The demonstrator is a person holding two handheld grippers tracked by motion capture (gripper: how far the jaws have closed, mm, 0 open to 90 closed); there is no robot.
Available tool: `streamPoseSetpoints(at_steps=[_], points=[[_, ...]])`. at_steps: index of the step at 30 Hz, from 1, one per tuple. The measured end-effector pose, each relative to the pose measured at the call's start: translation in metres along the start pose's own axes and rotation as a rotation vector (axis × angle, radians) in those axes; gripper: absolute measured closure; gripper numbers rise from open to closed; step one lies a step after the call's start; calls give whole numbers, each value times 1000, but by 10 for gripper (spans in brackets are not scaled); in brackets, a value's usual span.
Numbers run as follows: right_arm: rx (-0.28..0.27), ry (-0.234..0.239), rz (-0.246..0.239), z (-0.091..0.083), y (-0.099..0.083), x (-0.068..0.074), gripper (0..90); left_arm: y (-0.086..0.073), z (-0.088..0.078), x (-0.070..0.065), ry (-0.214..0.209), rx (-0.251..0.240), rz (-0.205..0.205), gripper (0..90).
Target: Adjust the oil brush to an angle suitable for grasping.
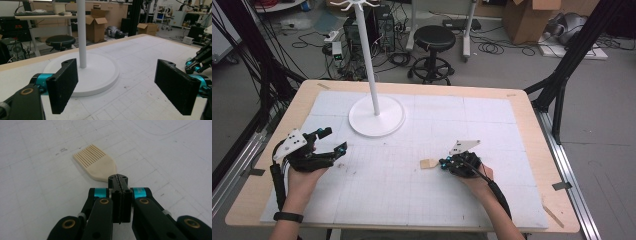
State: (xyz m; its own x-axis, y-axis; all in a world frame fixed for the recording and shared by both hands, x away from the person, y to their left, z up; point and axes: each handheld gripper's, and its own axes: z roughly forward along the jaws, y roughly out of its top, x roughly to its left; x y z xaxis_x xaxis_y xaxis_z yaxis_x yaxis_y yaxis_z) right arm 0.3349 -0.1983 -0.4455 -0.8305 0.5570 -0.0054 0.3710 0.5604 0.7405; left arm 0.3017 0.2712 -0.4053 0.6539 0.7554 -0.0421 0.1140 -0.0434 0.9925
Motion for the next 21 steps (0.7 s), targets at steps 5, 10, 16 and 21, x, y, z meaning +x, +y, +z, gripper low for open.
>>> streamPoseSetpoints(at_steps=[5, 10, 16, 21], points=[[2, 0, 8, 0, 0, 0, 900, 0, -1, 0, 1, -1, 0, 195], [-29, 10, -9, -5, 1, 0, 900, 0, 0, 1, -4, 5, -2, 189], [-73, 20, 0, -19, 2, 1, 900, 0, 0, 0, -7, 4, 0, 189], [-106, 4, 8, -36, -3, -3, 898, 0, -1, 1, -6, 4, -1, 188]])
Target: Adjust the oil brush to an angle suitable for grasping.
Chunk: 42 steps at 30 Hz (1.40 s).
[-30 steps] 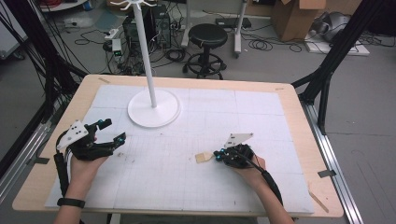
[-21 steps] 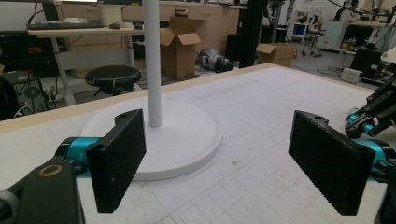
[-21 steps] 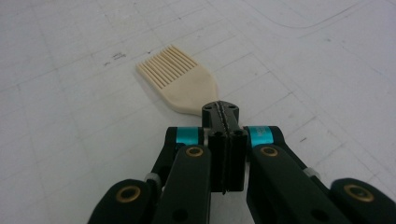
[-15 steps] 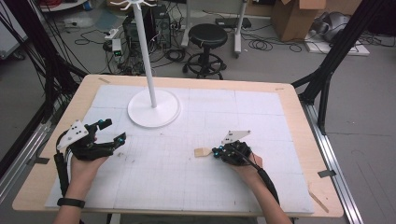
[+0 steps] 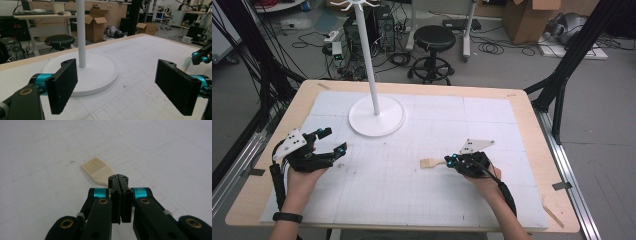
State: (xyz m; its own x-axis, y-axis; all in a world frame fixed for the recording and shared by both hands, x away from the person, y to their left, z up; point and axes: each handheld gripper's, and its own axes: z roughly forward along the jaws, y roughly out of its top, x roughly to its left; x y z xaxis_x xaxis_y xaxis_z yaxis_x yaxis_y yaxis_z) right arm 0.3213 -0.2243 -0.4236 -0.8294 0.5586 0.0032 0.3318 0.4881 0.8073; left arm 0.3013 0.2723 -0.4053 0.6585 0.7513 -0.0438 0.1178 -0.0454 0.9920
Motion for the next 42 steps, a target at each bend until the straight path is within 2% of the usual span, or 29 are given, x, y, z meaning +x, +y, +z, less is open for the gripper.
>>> streamPoseSetpoints(at_steps=[7, 11, 14, 16, 20, 26, 28, 32, 35, 42], points=[[-86, -42, 53, -40, -15, -15, 866, 0, 1, 0, -2, 3, 4, 181], [-140, -74, 70, -62, -26, -22, 807, 0, 1, 0, -2, 1, 3, 177], [-173, -96, 77, -75, -36, -26, 709, 0, 0, 1, 3, -2, 0, 175], [-192, -138, 88, -83, -42, -29, 655, 0, 0, 1, 4, -1, 2, 174], [-225, -185, 134, -95, -54, -35, 553, 0, 0, 2, 6, -7, 3, 174], [-258, -247, 181, -107, -69, -39, 407, 2, 2, 7, 11, -14, -4, 174], [-269, -267, 195, -110, -74, -40, 346, 3, 2, 7, 16, -11, 7, 174], [-270, -306, 213, -111, -81, -45, 236, 4, 2, 7, 19, -11, 3, 172], [-269, -334, 228, -111, -85, -48, 195, 3, 2, 7, 19, -7, 6, 172], [-270, -340, 235, -109, -86, -48, 181, 3, 3, 6, 12, -2, 11, 172]])
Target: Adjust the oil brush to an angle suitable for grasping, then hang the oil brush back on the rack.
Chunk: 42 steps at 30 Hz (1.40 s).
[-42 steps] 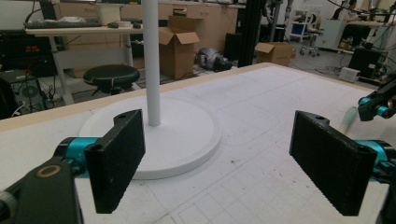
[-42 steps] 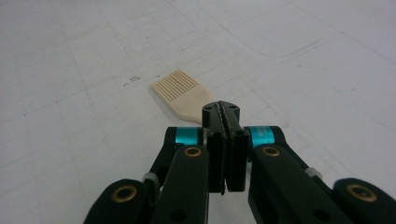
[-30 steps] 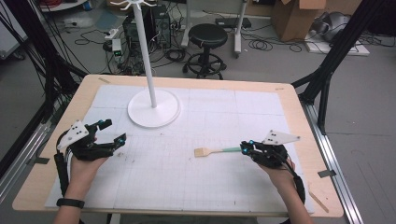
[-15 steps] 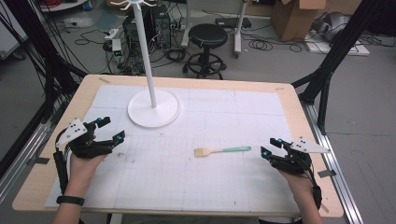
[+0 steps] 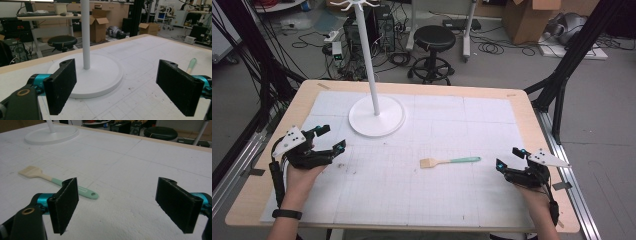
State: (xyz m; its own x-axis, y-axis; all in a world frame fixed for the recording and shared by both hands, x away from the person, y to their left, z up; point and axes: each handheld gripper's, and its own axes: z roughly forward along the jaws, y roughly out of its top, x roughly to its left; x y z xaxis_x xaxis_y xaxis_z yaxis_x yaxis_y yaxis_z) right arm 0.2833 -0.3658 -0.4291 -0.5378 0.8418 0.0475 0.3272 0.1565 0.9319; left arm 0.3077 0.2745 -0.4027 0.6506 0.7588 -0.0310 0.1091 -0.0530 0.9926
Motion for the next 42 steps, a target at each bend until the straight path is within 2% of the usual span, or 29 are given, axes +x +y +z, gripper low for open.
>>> streamPoseSetpoints(at_steps=[4, 8, 12, 19, 26, 32, 35, 39, 42], points=[[0, 2, -8, 0, 0, 1, 181, 0, 0, 0, -1, -4, -1, 172], [0, 9, -3, 1, 0, 1, 181, 0, 0, 1, -14, 17, -22, 172], [2, 10, 1, 2, 0, 0, 176, 1, 0, 0, -26, 27, -26, 172], [0, 10, 8, 3, 0, -4, 166, 6, 5, -4, -60, 16, -27, 165], [2, 3, 15, 5, 0, -6, 162, 20, 23, -13, -134, 10, -19, 163], [-2, 5, 17, 5, 1, -8, 162, 29, 45, -22, -197, 43, -8, 152], [3, 9, 26, 5, 1, -9, 162, 34, 60, -30, -242, 74, 2, 146], [-1, 23, 36, 6, 2, -11, 162, 39, 79, -38, -299, 100, -7, 144], [3, 25, 42, 6, 2, -11, 162, 42, 92, -44, -322, 113, -5, 130]])
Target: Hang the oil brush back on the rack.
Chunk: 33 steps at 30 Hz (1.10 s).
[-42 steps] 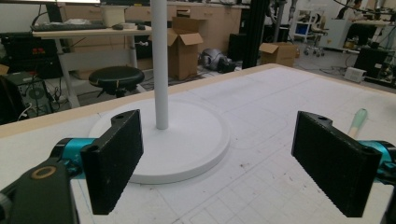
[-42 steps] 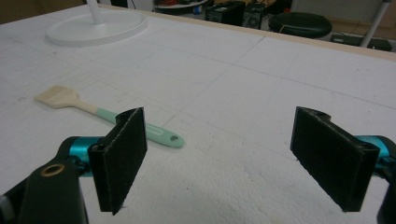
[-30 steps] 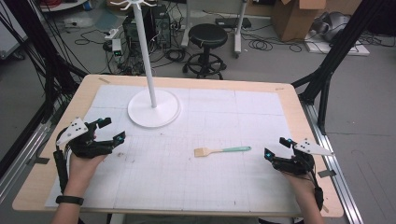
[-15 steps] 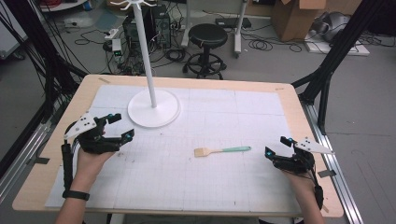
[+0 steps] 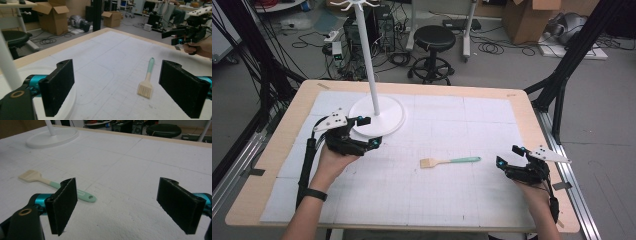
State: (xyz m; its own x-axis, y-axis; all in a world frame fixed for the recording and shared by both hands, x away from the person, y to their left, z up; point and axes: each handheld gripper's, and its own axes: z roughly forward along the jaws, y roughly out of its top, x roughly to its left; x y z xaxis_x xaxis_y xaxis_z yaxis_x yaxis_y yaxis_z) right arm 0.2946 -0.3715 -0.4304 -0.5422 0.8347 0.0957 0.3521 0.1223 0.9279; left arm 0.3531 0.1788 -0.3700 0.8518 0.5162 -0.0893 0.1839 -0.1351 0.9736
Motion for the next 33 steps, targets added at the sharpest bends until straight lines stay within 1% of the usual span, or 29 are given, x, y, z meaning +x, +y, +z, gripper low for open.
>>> streamPoseSetpoints(at_steps=[2, 3, 7, 9, 12, 14, 16, 20, 22, 23, 26, 27, 28, 31, 33], points=[[0, 1, -2, 0, 0, 0, 162, 3, 10, -2, -14, 11, 4, 131], [0, -2, -8, 0, 1, 0, 162, 5, 15, -3, -20, 29, 5, 130], [-3, -2, -4, 0, 1, -1, 162, 9, 35, -9, -44, 52, 18, 130], [-11, -3, -2, 0, 1, -1, 162, 11, 46, -12, -57, 59, 15, 130], [-17, -5, 1, -1, 2, -2, 162, 13, 60, -14, -76, 84, 21, 130], [-19, -6, 1, -2, 2, -2, 162, 14, 73, -18, -95, 101, 29, 130], [-20, -4, 2, -2, 2, -2, 162, 16, 84, -22, -112, 124, 47, 130], [-20, -2, 7, -2, 2, -3, 162, 18, 105, -31, -135, 163, 70, 130], [-21, -3, 6, -2, 2, -3, 162, 18, 117, -36, -149, 191, 83, 131], [-25, -2, 6, -2, 2, -4, 162, 18, 122, -39, -153, 200, 94, 131], [-24, -4, 9, -3, 3, -4, 162, 17, 137, -46, -167, 230, 107, 131], [-28, -3, 8, -3, 3, -5, 162, 17, 142, -48, -172, 246, 123, 131], [-28, -2, 15, -3, 3, -5, 162, 16, 147, -51, -176, 253, 128, 132], [-28, -2, 12, -3, 3, -5, 162, 15, 160, -57, -194, 284, 150, 133], [-26, -1, 10, -3, 3, -5, 162, 13, 168, -61, -205, 296, 156, 133]])
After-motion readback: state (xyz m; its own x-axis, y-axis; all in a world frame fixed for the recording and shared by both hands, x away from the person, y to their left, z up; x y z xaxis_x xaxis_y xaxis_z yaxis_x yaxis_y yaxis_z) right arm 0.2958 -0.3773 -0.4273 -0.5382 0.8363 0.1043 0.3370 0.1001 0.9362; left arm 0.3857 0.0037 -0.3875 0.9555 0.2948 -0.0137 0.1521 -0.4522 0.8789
